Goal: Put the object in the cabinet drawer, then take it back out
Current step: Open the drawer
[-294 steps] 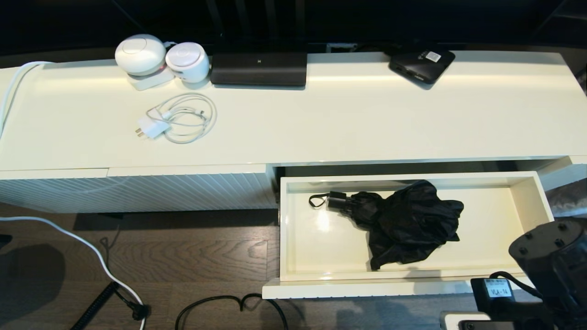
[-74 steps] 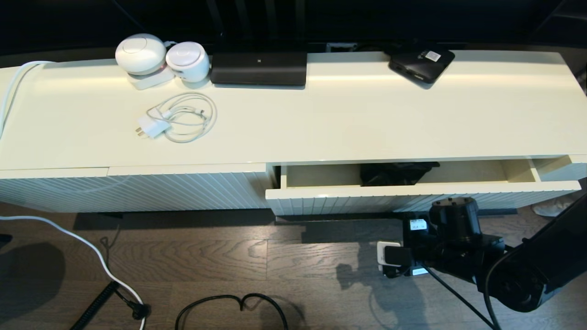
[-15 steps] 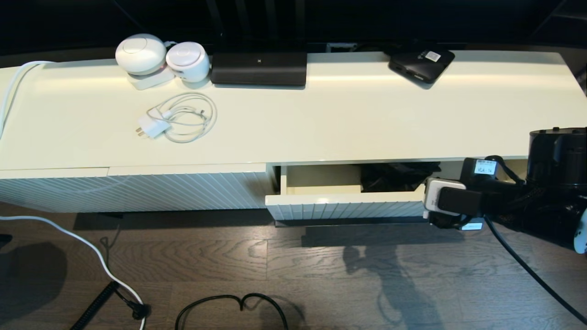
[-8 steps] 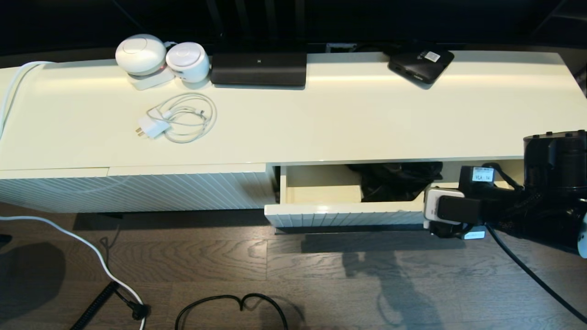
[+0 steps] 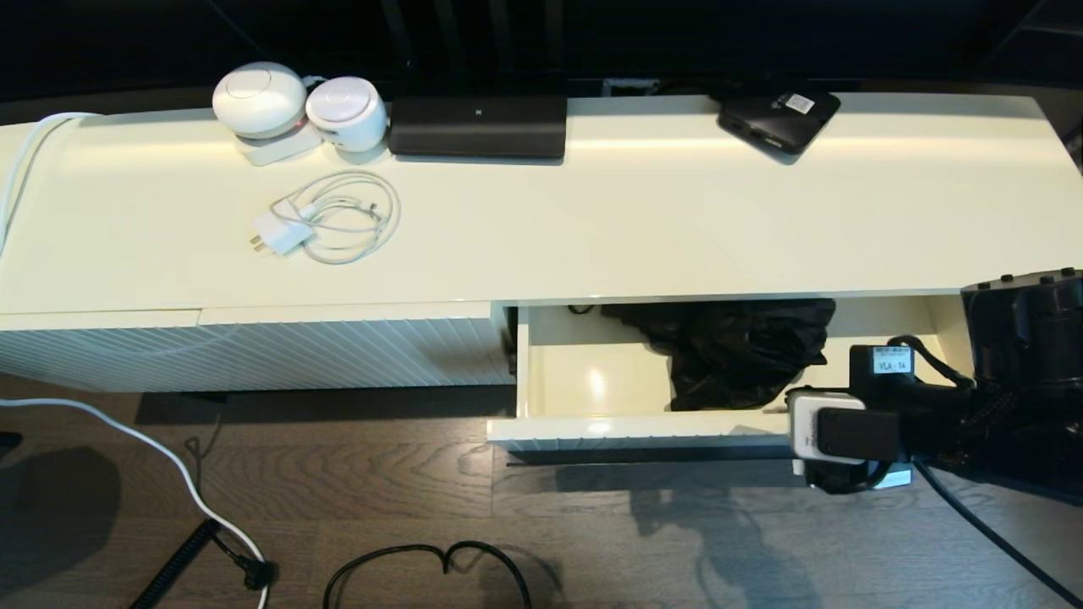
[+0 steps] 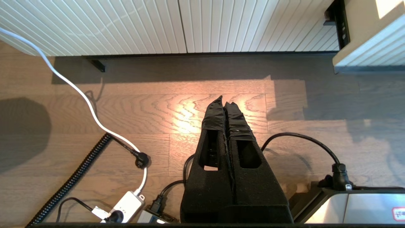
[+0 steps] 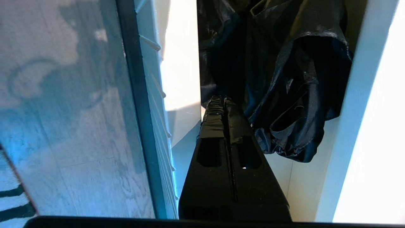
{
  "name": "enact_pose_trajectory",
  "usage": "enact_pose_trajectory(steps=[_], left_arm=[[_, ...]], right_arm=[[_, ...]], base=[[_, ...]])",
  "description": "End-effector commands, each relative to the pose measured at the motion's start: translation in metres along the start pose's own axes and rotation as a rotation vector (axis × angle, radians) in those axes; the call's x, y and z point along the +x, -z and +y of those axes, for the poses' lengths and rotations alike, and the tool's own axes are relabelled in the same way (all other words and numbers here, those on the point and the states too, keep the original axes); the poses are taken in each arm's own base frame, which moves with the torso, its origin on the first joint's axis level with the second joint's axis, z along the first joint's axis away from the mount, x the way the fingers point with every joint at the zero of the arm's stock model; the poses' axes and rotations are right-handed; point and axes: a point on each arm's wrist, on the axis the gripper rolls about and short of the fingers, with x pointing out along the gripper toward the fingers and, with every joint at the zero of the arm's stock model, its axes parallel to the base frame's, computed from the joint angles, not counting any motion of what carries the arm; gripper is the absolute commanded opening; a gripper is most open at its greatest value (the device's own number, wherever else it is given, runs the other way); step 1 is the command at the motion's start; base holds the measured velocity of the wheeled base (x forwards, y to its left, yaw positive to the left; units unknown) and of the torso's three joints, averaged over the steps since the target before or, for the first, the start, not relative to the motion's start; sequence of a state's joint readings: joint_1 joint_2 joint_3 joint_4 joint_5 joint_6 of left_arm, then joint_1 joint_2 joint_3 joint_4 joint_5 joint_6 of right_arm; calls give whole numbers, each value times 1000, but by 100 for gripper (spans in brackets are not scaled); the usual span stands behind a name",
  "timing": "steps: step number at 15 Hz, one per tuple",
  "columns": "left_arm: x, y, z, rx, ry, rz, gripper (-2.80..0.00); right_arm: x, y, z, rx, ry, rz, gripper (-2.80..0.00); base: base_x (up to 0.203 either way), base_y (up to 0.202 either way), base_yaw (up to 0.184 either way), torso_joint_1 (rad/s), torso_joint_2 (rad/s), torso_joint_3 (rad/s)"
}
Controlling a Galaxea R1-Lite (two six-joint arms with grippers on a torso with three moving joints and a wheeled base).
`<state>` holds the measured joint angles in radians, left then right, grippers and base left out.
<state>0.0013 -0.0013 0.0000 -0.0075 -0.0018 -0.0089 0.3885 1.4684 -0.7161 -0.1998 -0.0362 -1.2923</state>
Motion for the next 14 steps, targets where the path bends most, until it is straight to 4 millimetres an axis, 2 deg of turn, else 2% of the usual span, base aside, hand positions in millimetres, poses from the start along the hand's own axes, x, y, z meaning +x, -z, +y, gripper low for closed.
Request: enact_pose_trajectory(steps=[1,14], left_arm=[[0,0,0,1,-1,-2,-280],[0,0,0,0,-1,-2,-280]], right_arm=[[-9,0,6,-12,-2,-6,-280],[-26,14,51,-16,-111,23,-280]], base=[[0,0,0,0,0,0],[0,0,0,0,0,0]])
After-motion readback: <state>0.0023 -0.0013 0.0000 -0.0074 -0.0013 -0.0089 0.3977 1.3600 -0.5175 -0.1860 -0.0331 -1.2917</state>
